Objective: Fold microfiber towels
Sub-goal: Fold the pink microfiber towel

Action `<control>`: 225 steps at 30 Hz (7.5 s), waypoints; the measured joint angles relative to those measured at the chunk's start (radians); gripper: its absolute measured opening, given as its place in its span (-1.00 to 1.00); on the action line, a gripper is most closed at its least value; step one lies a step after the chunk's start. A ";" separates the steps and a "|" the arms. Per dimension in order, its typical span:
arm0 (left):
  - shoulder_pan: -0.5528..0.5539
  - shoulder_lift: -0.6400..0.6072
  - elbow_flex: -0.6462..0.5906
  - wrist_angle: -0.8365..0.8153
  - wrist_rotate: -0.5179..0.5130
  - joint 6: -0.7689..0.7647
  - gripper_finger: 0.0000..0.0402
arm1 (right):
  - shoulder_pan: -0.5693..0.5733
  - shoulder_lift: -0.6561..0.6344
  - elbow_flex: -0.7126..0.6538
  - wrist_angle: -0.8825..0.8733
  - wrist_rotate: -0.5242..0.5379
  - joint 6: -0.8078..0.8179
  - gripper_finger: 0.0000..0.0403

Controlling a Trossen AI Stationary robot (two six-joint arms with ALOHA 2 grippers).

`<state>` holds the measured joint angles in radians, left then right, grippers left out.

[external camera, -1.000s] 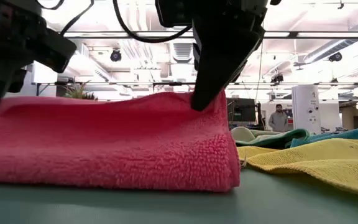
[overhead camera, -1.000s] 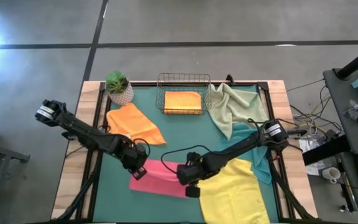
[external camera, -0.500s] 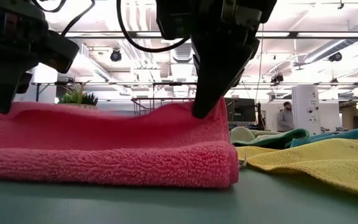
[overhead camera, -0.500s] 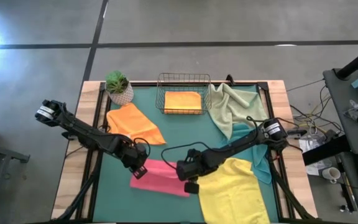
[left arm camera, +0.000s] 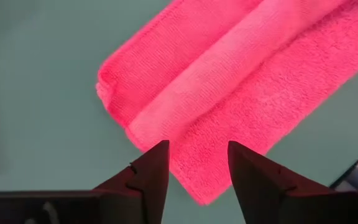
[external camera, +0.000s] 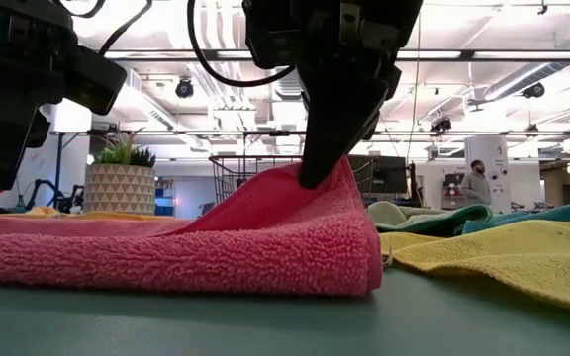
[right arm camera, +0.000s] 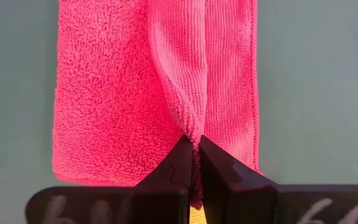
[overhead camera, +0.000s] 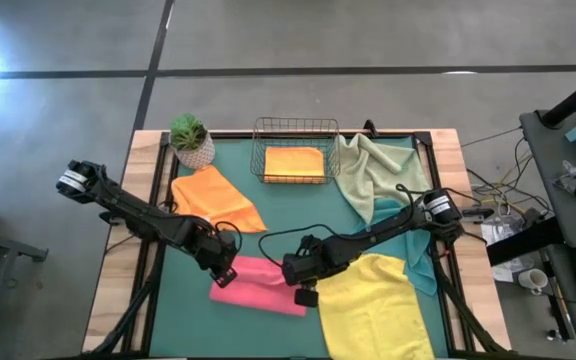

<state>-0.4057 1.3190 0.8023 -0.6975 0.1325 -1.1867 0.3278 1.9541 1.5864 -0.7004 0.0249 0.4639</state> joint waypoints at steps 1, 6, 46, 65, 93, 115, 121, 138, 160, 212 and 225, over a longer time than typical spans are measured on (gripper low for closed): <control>0.000 -0.001 0.003 0.004 0.012 0.015 -0.27 | -0.003 0.000 0.000 -0.001 0.000 0.013 -0.96; -0.029 -0.001 0.008 0.103 0.042 0.080 -0.27 | -0.030 0.000 -0.002 -0.038 -0.007 0.123 -0.96; -0.269 0.205 0.029 -0.022 -0.306 0.600 -0.27 | -0.040 0.000 -0.004 -0.049 -0.034 0.101 -0.96; -0.269 0.222 0.025 -0.019 -0.331 0.591 -0.62 | -0.040 0.000 -0.004 -0.046 -0.034 0.104 -0.96; -0.186 0.118 0.049 -0.099 -0.366 0.536 -1.00 | -0.056 -0.007 -0.004 -0.052 -0.033 0.141 -0.96; -0.130 0.118 0.056 -0.128 -0.330 0.538 -0.74 | -0.056 -0.025 -0.004 -0.084 -0.015 0.130 -0.35; -0.115 0.117 0.145 -0.305 -0.219 0.540 -0.43 | -0.060 -0.088 -0.004 -0.129 -0.015 0.086 -0.21; -0.200 0.192 0.100 0.146 -0.190 0.345 -0.30 | -0.058 -0.148 -0.008 -0.167 0.002 -0.004 -0.33; -0.200 0.270 0.050 -0.117 -0.202 0.553 -0.73 | -0.058 -0.148 -0.010 -0.162 0.002 -0.004 -0.38; -0.130 0.051 0.102 -0.488 -0.208 0.380 -0.78 | -0.051 0.062 -0.064 0.405 -0.234 -0.308 -0.69; -0.128 0.107 0.072 0.084 -0.244 0.353 -0.77 | -0.052 0.060 -0.124 0.450 -0.233 -0.280 -0.69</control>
<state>-0.5339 1.4261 0.8739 -0.6138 -0.1112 -0.8341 0.2760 2.0144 1.4624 -0.2499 -0.2085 0.1844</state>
